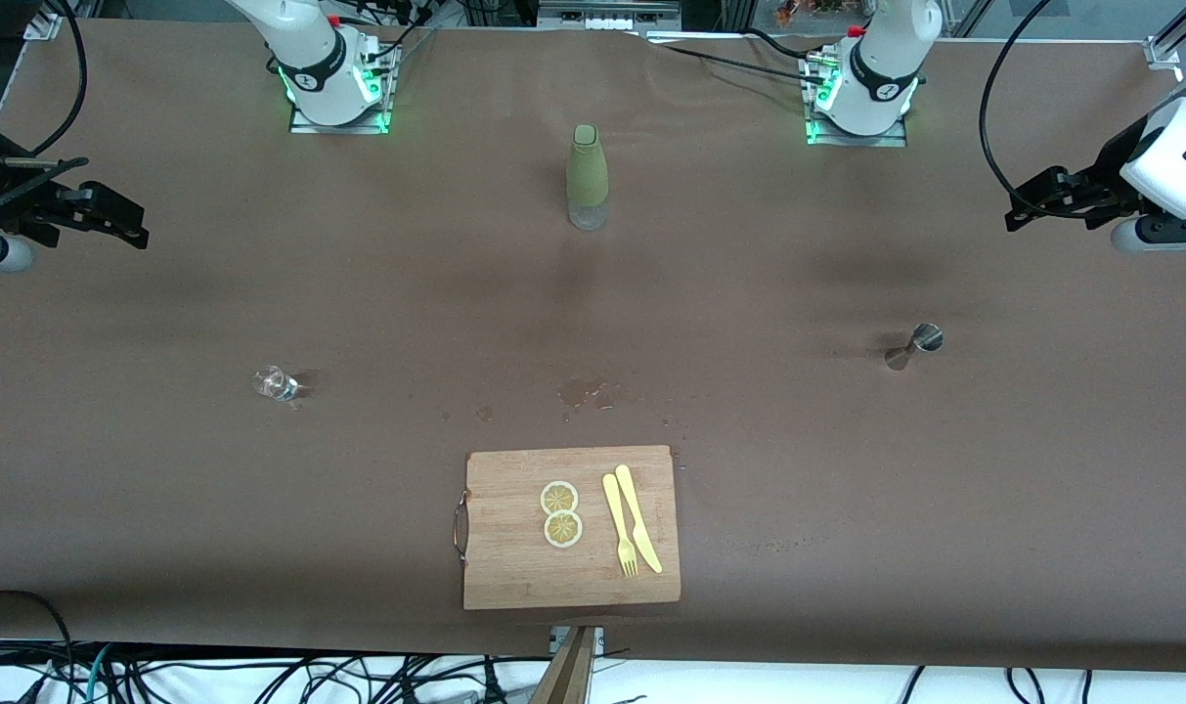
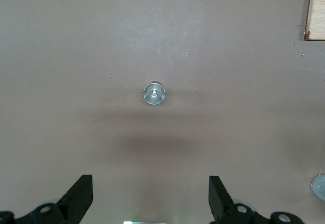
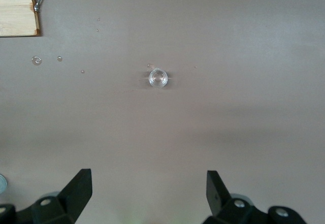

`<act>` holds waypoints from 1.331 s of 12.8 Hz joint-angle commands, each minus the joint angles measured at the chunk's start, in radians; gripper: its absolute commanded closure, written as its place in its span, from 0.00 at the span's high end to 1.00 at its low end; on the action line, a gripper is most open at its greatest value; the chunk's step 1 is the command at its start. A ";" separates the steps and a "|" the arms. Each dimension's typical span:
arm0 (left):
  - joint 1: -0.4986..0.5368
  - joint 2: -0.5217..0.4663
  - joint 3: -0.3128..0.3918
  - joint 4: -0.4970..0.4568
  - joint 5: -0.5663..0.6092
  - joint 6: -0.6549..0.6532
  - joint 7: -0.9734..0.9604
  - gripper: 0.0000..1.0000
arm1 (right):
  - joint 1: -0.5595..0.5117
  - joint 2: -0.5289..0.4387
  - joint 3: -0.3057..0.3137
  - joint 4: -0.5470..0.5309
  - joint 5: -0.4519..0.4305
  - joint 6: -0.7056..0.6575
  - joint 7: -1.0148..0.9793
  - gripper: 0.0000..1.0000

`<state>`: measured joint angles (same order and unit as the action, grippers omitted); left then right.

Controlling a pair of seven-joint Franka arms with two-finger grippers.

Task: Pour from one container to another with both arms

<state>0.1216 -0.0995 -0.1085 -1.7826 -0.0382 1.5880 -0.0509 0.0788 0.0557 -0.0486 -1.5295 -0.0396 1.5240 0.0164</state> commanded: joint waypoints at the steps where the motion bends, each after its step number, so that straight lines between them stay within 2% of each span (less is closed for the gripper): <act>1: -0.010 0.026 -0.011 0.040 0.018 -0.014 0.000 1.00 | 0.003 -0.002 -0.002 0.002 0.015 0.004 0.013 1.00; 6: -0.014 0.044 -0.011 0.040 0.017 -0.013 0.002 1.00 | 0.003 -0.004 -0.002 0.002 0.015 0.002 0.010 1.00; 8: -0.017 0.055 -0.040 0.040 0.018 -0.014 0.000 1.00 | 0.003 -0.004 -0.002 0.002 0.015 0.002 0.010 1.00; 13: 0.003 0.057 -0.036 0.046 0.017 -0.028 0.002 1.00 | 0.003 -0.004 -0.002 0.002 0.015 0.002 0.010 1.00; 17: 0.043 0.060 -0.034 0.048 -0.041 -0.026 0.034 1.00 | 0.003 -0.004 -0.002 0.002 0.015 0.002 0.010 1.00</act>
<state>0.1471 -0.0582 -0.1403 -1.7685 -0.0498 1.5855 -0.0474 0.0791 0.0561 -0.0486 -1.5296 -0.0387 1.5241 0.0164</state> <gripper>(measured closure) 0.000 0.000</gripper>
